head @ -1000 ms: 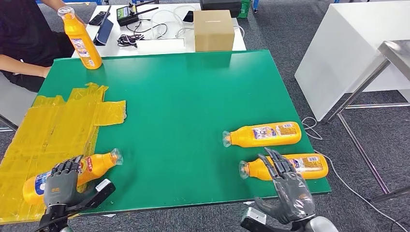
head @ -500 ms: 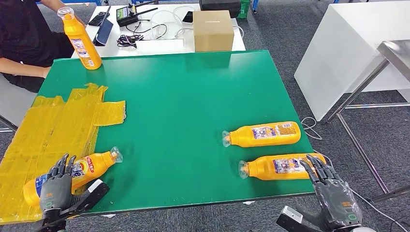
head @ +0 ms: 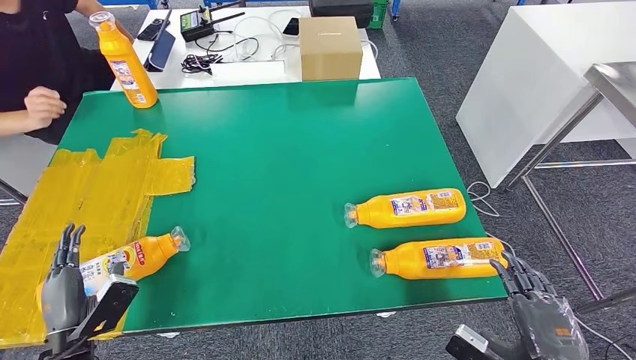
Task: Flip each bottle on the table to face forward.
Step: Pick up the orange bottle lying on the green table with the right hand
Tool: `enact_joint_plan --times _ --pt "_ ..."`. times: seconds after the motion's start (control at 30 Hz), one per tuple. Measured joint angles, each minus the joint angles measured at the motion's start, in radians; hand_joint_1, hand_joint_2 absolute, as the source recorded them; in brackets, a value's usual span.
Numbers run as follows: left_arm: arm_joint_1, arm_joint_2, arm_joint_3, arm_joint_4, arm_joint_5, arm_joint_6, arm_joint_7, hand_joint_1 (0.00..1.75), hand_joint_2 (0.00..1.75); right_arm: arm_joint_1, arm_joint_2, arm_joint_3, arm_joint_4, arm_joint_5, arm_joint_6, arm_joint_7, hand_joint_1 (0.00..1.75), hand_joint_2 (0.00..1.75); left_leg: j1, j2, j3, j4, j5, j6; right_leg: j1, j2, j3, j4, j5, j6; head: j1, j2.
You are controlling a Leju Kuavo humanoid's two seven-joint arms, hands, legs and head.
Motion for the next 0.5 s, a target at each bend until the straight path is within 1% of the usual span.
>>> enact_joint_plan --times 0.1,0.2,0.3,0.4,0.5 --pt "0.004 -0.006 0.006 -0.013 0.015 0.000 -0.011 0.00 0.00 0.002 0.005 -0.006 0.000 0.001 0.004 0.000 0.00 1.75 0.000 0.000 0.000 0.000 0.000 0.000 0.000 0.000 0.000 0.000 0.000 0.000 0.000 0.000" --pt "0.013 -0.018 0.008 -0.046 0.104 -0.017 -0.056 0.00 0.00 0.005 0.022 -0.023 0.000 0.010 0.026 -0.008 0.00 1.75 0.000 0.000 0.000 0.000 0.000 0.000 0.000 0.000 0.000 0.000 0.000 0.000 0.000 0.000" --pt "0.024 -0.032 0.009 -0.106 0.219 -0.058 -0.087 0.00 0.00 0.007 0.053 -0.050 0.001 0.021 0.055 -0.036 0.00 1.75 0.000 0.000 0.000 0.000 0.000 0.000 0.000 0.000 0.000 0.000 0.000 0.000 0.000 0.000" --pt "0.035 -0.044 0.007 -0.169 0.310 -0.102 -0.092 0.00 0.00 0.006 0.095 -0.082 0.008 0.044 0.087 -0.076 0.00 1.75 0.000 0.000 0.000 0.000 0.000 0.000 0.000 0.000 0.000 0.000 0.000 0.000 0.000 0.000" --pt "0.049 -0.055 0.002 -0.221 0.364 -0.133 -0.094 0.00 0.00 -0.002 0.136 -0.111 0.016 0.078 0.109 -0.100 0.00 1.75 0.000 0.000 0.000 0.000 0.000 0.000 0.000 0.000 0.000 0.000 0.000 0.000 0.000 0.000"
